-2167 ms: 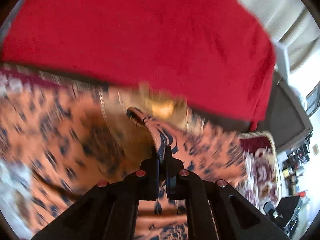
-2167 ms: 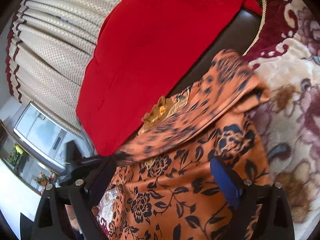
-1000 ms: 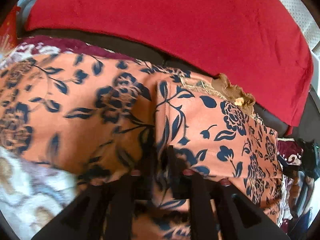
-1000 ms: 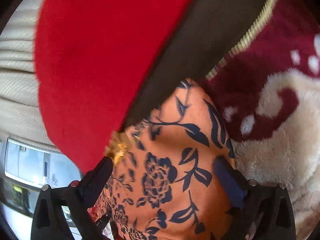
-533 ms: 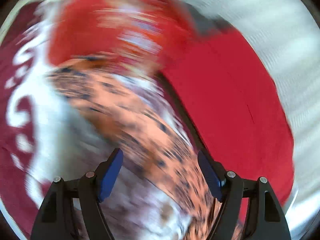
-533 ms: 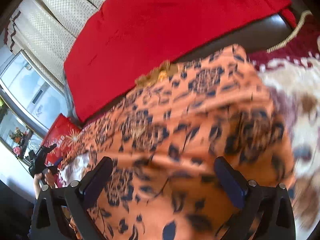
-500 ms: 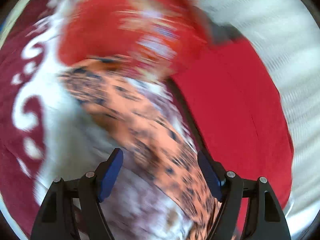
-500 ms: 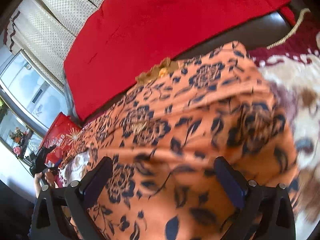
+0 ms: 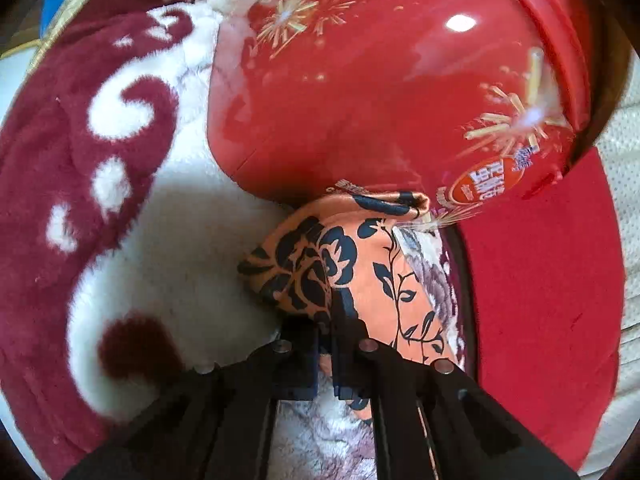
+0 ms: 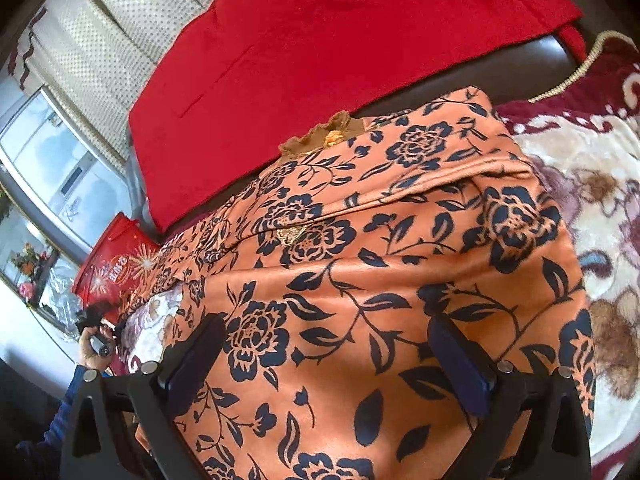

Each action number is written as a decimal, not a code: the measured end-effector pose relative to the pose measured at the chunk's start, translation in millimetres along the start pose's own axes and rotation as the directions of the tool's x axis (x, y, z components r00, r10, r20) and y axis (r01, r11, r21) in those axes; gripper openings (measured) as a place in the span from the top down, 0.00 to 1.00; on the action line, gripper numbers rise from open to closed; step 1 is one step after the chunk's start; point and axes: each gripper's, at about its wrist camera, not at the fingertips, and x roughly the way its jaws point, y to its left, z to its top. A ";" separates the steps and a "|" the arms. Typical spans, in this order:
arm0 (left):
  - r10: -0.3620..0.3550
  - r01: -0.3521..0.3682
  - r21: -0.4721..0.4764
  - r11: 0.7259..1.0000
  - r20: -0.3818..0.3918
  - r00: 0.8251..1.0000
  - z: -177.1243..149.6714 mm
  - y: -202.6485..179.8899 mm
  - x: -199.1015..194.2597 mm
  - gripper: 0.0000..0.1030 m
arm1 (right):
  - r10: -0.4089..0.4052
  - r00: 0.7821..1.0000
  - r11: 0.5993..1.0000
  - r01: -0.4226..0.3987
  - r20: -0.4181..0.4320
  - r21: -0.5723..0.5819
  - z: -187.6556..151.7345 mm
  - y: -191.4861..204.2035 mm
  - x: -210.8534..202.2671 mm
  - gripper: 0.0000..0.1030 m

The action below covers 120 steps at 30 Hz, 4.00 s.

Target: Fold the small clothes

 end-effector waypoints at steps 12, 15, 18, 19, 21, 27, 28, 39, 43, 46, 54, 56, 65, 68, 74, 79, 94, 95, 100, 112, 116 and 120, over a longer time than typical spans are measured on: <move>-0.279 0.048 0.826 0.561 0.134 0.951 -222.6 -254.7 -116.7 0.96 | 0.027 0.996 0.996 -0.034 0.084 0.082 -6.7 -33.8 -23.2 0.01; -0.336 0.147 0.916 0.374 -0.014 0.942 -332.4 -298.0 -117.1 0.96 | 0.038 0.992 0.992 -0.052 0.119 0.117 -6.4 -43.4 -33.4 0.01; -0.317 0.215 0.947 0.237 -0.134 0.939 -420.4 -311.0 -101.5 0.96 | 0.041 0.987 0.988 -0.064 0.157 0.144 -5.4 -53.1 -48.7 0.01; -0.286 0.249 0.950 0.191 -0.189 0.939 -449.4 -311.0 -92.4 0.95 | 0.039 0.985 0.987 -0.064 0.168 0.149 -4.3 -56.2 -53.7 0.01; -0.183 0.305 0.949 0.076 -0.288 0.940 -502.5 -305.8 -63.6 0.92 | 0.035 0.982 0.984 -0.067 0.184 0.168 -2.8 -65.3 -63.8 0.01; 0.047 0.386 0.923 -0.004 -0.385 0.922 -524.4 -269.8 -25.2 0.59 | 0.043 0.981 0.971 -0.085 0.189 0.222 7.1 -84.2 -78.5 0.01; 0.013 0.383 0.924 0.004 -0.383 0.924 -509.7 -267.2 -35.5 0.44 | 0.048 0.980 0.972 -0.090 0.191 0.217 9.4 -84.0 -79.3 0.01; -0.200 0.270 0.882 0.386 -0.205 0.958 -318.2 -208.9 -90.3 0.18 | 0.316 0.947 0.891 -0.275 -0.056 0.361 98.1 -30.7 49.8 0.01; -0.181 0.251 0.831 0.496 -0.183 0.966 -282.4 -177.1 -72.9 0.18 | 0.334 0.941 0.829 -0.263 -0.060 0.493 97.4 -22.2 87.9 0.03; -0.181 0.248 0.816 0.522 -0.178 0.967 -271.3 -165.6 -69.1 0.18 | 0.320 0.947 0.808 -0.258 -0.026 0.530 93.9 -16.9 92.3 0.06; -0.186 0.249 0.833 0.495 -0.178 0.966 -275.9 -163.8 -67.4 0.18 | 0.217 0.975 0.826 -0.156 -0.050 0.542 95.5 -13.9 120.7 0.59; -0.172 0.245 0.829 0.502 -0.182 0.968 -273.3 -164.9 -61.4 0.18 | 0.152 0.984 0.857 -0.084 -0.095 0.509 100.4 -14.4 129.4 0.93; -0.167 0.242 0.793 0.558 -0.179 0.970 -262.5 -184.1 -33.4 0.18 | -0.117 0.964 0.992 0.124 0.237 -0.015 166.0 61.5 22.5 0.93; -0.132 0.264 0.781 0.566 -0.230 0.964 -275.6 -197.9 -9.1 0.18 | -0.178 0.963 0.983 0.165 0.203 0.079 158.3 10.8 30.6 0.89; 0.173 0.097 0.911 0.400 -0.179 0.969 -325.9 -216.6 62.5 0.18 | -0.154 0.988 0.964 0.150 0.000 0.218 125.2 -66.8 79.8 0.76; 0.162 0.073 0.937 0.343 -0.135 0.977 -336.0 -205.1 69.3 0.16 | -0.161 0.981 0.946 0.122 0.108 0.299 126.3 -76.2 37.2 0.25; 0.140 0.085 0.950 0.302 -0.132 0.981 -338.0 -201.4 71.6 0.13 | 0.035 0.999 0.928 -0.046 0.039 0.369 166.0 -93.1 70.5 0.23; 0.137 0.080 0.951 0.298 -0.125 0.983 -339.3 -201.5 71.7 0.13 | 0.018 0.998 0.931 -0.038 0.058 0.364 169.2 -93.0 63.5 0.23; 0.119 0.087 0.950 0.300 -0.128 0.985 -339.0 -200.6 70.5 0.13 | 0.102 0.994 0.904 -0.081 -0.027 0.419 185.0 -111.3 94.6 0.23; 0.095 0.102 0.950 0.294 -0.135 0.986 -338.1 -199.3 68.7 0.13 | -0.292 0.956 0.952 0.290 -0.012 -0.099 192.8 -36.0 108.6 0.87; 0.093 0.106 0.952 0.288 -0.138 0.986 -337.0 -198.6 69.7 0.12 | -0.274 0.961 0.961 0.275 -0.020 0.038 176.1 -63.6 103.3 0.72; 0.090 0.099 0.954 0.284 -0.130 0.987 -338.9 -199.2 69.4 0.12 | -0.194 0.975 0.977 0.182 0.105 0.112 179.7 -53.0 61.4 0.28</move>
